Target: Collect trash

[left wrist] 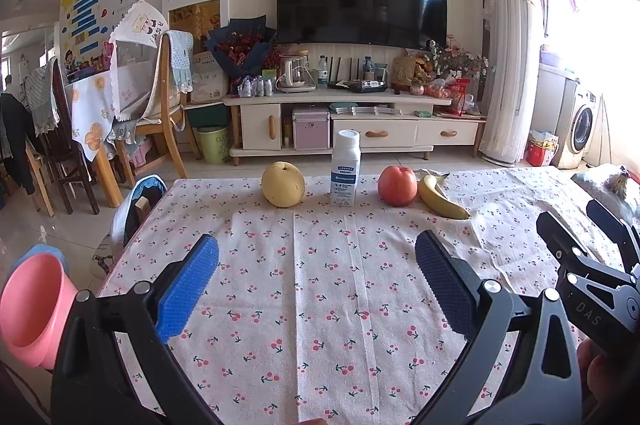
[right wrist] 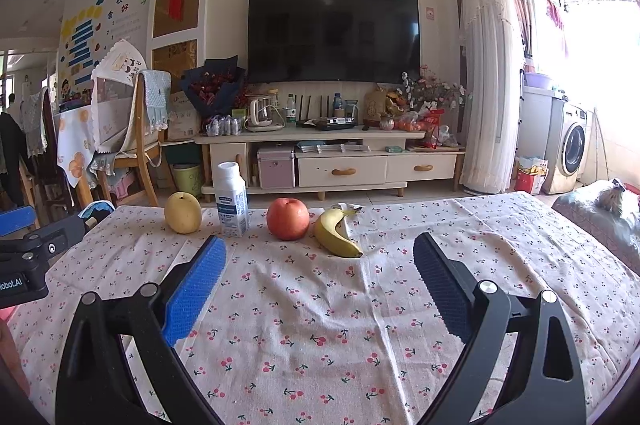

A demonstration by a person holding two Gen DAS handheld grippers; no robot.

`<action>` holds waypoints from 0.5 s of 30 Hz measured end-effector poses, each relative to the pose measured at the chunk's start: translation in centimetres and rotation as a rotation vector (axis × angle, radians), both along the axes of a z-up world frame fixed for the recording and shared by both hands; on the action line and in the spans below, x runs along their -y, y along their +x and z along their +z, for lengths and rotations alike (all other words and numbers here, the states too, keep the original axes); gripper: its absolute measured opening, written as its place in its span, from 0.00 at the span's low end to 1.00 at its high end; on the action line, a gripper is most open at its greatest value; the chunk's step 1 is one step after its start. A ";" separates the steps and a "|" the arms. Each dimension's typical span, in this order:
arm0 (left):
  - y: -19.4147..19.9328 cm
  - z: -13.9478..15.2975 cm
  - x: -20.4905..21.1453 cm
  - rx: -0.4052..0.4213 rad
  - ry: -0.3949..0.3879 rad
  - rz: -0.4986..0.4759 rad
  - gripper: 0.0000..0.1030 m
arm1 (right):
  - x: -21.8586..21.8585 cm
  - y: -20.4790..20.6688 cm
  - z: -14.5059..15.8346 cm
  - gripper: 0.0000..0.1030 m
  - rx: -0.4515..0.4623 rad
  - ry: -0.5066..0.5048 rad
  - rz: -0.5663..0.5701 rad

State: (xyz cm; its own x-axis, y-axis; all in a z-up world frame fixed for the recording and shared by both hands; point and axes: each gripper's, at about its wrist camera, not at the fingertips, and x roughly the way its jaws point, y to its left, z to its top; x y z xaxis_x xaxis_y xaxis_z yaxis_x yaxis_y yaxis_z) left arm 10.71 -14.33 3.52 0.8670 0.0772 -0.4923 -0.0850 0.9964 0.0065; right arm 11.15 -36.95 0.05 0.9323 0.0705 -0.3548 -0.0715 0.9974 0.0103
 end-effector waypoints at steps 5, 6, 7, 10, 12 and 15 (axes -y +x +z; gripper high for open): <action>0.6 -1.8 -0.8 -0.017 -0.055 0.002 0.96 | -0.7 0.9 -1.0 0.91 -0.045 -0.004 0.025; 1.0 -2.6 -1.0 -0.044 -0.070 0.011 0.96 | -0.9 1.2 -1.3 0.91 -0.063 -0.001 0.033; 1.3 -3.6 -1.2 -0.070 -0.080 0.018 0.96 | -1.1 1.7 -1.7 0.91 -0.086 0.001 0.036; 2.9 -7.2 -1.5 -0.171 -0.070 0.054 0.96 | -1.3 3.7 -3.6 0.91 -0.189 0.024 0.033; 4.0 -9.7 -2.0 -0.246 -0.088 0.086 0.96 | -1.6 5.1 -5.0 0.91 -0.255 0.033 0.036; 5.2 -12.7 -2.6 -0.318 -0.110 0.123 0.96 | -2.3 7.2 -7.5 0.91 -0.367 -0.015 0.016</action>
State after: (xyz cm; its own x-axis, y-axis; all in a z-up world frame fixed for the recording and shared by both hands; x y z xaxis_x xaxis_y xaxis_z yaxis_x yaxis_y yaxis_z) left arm 15.91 -11.71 -9.18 0.6565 0.1033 -0.7473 -0.2154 0.9750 -0.0545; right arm 18.39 -34.66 -7.42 0.7418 0.0767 -0.6662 -0.0819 0.9964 0.0235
